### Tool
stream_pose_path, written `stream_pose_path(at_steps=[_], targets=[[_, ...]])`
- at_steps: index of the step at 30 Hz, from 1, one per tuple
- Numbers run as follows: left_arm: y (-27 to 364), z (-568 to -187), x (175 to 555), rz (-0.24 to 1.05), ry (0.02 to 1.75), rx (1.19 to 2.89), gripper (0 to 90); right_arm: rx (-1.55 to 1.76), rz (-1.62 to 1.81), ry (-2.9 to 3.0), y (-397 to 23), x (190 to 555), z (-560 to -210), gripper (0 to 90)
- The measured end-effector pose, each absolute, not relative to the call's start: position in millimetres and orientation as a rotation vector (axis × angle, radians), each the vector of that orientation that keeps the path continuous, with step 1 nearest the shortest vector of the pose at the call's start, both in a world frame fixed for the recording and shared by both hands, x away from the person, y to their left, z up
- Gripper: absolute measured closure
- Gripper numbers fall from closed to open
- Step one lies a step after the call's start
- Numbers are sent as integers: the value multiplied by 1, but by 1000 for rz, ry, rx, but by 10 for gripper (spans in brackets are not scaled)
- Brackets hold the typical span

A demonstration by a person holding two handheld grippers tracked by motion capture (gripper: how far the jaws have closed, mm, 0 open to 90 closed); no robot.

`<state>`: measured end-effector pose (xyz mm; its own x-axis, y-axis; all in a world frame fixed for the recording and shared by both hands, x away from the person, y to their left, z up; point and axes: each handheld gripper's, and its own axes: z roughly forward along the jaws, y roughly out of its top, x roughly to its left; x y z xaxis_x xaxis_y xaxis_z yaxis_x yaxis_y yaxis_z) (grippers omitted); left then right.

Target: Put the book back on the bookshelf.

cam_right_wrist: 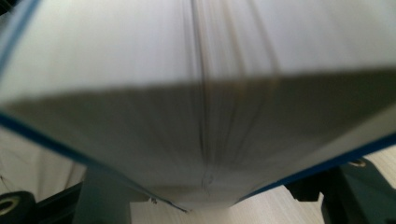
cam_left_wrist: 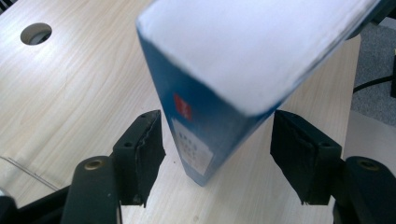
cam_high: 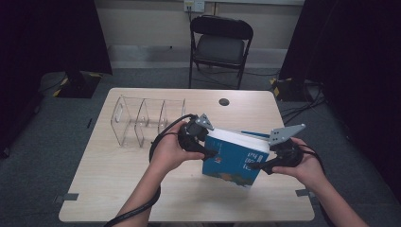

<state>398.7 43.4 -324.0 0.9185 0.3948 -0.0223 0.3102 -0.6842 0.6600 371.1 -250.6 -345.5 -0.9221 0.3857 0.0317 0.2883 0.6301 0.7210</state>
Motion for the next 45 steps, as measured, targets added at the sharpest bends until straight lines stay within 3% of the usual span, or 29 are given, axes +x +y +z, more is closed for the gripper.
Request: stream_pose_path(at_steps=[31, 39, 45], targets=[[35, -311, 393, 171, 440, 2399, 407, 613, 1199, 2695, -265, 369, -363, 384], [40, -306, 380, 136, 428, 2411, 493, 631, 1192, 2685, -270, 372, -364, 380], [40, -306, 381, 143, 426, 2409, 492, 648, 1225, 2677, -273, 370, -369, 381]])
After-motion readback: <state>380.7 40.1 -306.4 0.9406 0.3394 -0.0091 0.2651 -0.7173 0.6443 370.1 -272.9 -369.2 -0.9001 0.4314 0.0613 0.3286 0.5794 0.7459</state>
